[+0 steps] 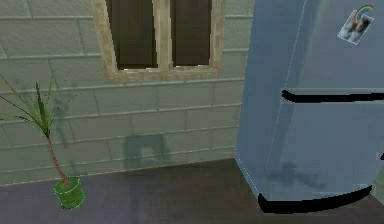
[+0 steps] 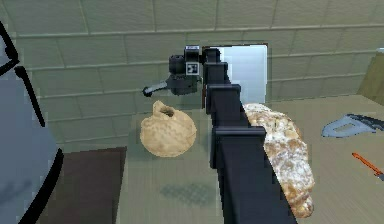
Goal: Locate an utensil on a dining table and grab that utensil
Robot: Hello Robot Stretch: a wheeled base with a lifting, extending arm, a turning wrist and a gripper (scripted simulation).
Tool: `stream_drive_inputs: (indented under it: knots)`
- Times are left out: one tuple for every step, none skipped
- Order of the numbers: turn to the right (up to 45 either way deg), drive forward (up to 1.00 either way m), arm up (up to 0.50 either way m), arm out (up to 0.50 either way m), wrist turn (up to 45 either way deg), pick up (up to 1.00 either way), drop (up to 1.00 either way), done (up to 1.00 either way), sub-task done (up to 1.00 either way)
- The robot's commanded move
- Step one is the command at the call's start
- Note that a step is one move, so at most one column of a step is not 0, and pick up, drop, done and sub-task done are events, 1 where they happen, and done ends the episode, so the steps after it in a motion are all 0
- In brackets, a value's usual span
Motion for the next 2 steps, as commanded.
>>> stream_drive_inputs:
  knots:
    - [0.0, 0.00, -0.26, 0.00, 0.0, 0.00, 0.00, 0.00, 0.00]
    - [0.0, 0.00, 0.00, 0.00, 0.0, 1.00, 0.00, 0.00, 0.00]
